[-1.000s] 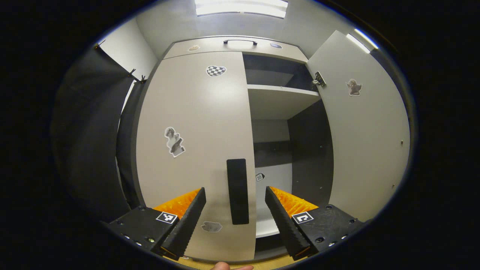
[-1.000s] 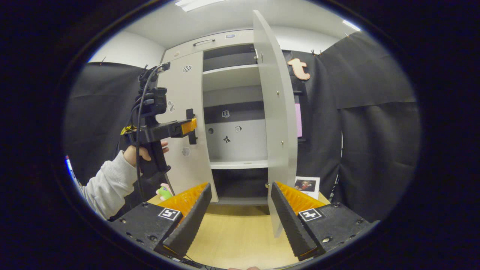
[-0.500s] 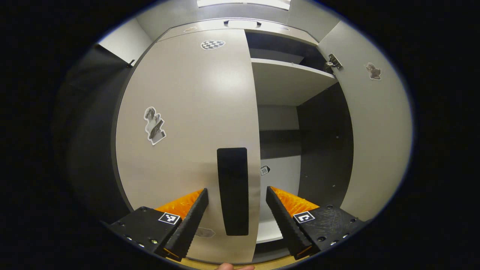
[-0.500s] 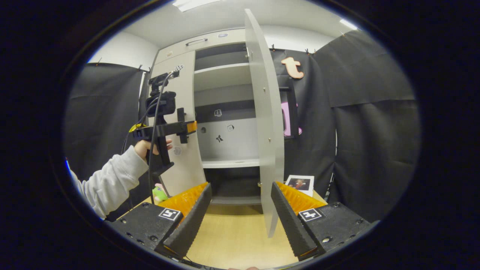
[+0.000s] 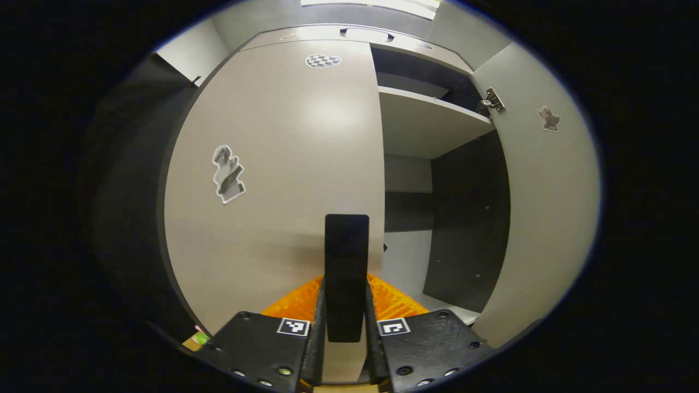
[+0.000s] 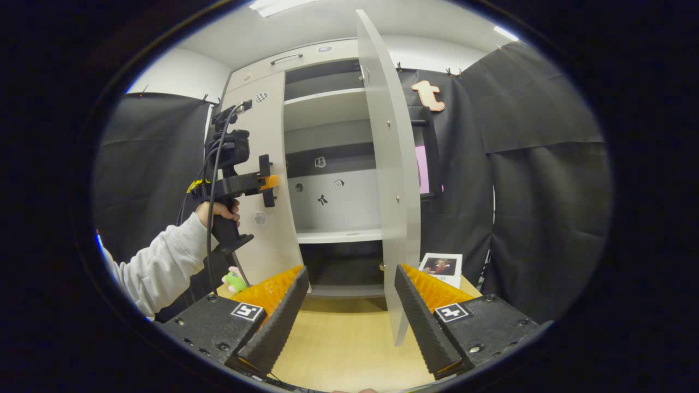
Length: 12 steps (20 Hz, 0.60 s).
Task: Open the right door of the double-door shoe cabinet with the right hand, and open the left door with the left hand.
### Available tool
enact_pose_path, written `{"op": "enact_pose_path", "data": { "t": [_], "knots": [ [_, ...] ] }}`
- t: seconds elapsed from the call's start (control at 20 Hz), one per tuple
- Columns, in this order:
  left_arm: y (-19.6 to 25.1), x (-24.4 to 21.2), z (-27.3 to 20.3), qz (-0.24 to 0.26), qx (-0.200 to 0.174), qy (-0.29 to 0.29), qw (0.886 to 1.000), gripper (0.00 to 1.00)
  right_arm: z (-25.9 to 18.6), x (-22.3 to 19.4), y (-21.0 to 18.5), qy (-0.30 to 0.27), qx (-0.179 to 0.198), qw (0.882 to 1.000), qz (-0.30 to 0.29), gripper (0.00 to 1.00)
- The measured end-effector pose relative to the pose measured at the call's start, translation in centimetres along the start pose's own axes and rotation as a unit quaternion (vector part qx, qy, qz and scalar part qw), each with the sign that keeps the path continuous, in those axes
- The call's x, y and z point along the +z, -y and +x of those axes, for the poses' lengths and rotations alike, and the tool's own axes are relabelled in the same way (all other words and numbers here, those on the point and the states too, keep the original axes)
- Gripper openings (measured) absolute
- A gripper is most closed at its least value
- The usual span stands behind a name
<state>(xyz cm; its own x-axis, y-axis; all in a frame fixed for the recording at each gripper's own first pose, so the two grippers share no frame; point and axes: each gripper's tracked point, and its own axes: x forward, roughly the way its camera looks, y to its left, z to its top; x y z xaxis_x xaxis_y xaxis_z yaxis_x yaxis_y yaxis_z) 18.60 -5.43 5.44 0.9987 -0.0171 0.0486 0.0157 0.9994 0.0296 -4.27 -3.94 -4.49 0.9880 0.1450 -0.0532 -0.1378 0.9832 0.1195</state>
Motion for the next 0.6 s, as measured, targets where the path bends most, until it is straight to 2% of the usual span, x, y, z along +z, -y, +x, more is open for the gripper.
{"op": "enact_pose_path", "data": {
  "t": [0.05,0.2,0.25,0.6],
  "knots": [
    [-0.2,0.0,-0.4,0.005,0.002,-0.003,1.0,0.24,-0.1,0.1,0.0,0.001,0.0,1.0,0.0,0.99],
    [-0.3,-0.1,-0.4,0.001,0.009,-0.007,1.0,0.2,0.0,0.0,0.0,0.003,-0.001,1.0,-0.001,0.99],
    [-0.3,-0.2,-0.3,0.0,0.009,-0.009,1.0,0.14,-0.1,0.1,0.0,0.003,-0.002,1.0,-0.001,0.99],
    [-0.5,0.2,-3.8,0.003,-0.006,-0.022,1.0,0.12,-0.5,-0.6,-0.3,0.0,-0.004,1.0,-0.004,0.99]
  ]
}}
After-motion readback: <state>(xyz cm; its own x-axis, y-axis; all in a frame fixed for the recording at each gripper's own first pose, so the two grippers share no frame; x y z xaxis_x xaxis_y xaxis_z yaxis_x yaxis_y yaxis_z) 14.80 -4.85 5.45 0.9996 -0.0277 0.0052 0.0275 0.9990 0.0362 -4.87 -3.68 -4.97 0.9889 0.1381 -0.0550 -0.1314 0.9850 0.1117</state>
